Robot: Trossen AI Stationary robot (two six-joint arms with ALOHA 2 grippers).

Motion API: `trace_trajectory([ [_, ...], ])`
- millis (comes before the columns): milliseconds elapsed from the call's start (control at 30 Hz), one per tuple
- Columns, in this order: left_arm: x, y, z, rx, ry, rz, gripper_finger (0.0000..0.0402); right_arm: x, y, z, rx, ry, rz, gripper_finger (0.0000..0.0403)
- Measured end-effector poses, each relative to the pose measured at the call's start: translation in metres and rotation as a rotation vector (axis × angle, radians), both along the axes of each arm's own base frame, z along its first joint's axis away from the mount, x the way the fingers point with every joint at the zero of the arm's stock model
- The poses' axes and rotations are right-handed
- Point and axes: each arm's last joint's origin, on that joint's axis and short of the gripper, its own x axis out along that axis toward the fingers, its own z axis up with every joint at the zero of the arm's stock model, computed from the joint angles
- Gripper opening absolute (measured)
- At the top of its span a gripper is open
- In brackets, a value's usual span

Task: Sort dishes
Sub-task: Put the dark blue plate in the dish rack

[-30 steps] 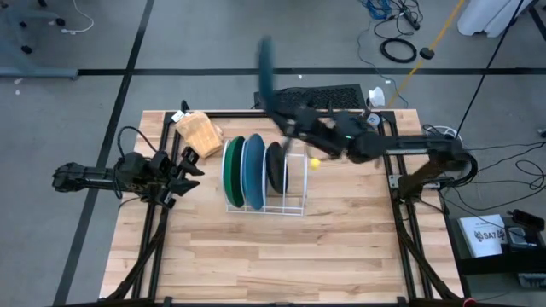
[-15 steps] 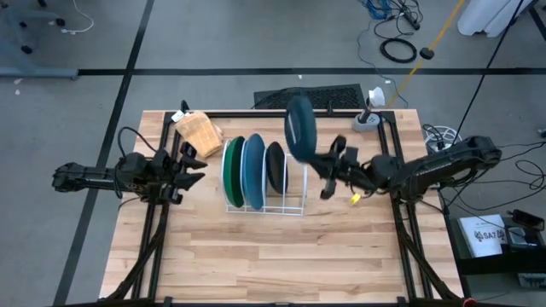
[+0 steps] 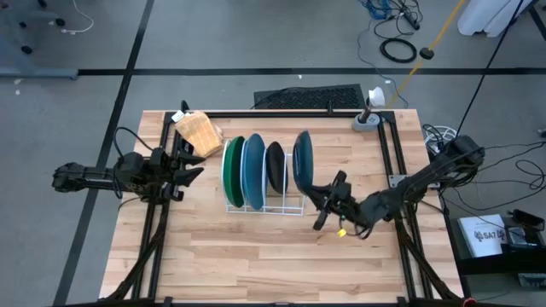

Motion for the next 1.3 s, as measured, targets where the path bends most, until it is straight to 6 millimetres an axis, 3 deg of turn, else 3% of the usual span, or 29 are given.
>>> trace_trajectory([
  [300,0.000,0.000,-0.001,0.014,0.011,0.011,0.0148,0.020,-0.004,-0.028,0.022,0.036,-0.034,0.0000],
  [500,0.004,0.000,-0.010,0.034,0.110,0.033,0.0148,0.029,-0.007,-0.044,0.021,0.076,-0.053,0.0000],
  [1100,0.004,0.000,-0.035,0.038,0.358,0.028,0.0148,0.029,-0.006,-0.058,0.016,0.178,-0.028,0.0000],
  [1300,-0.001,0.002,-0.058,-0.019,0.340,0.061,0.0148,0.030,-0.006,-0.061,0.011,0.186,-0.038,0.0000],
])
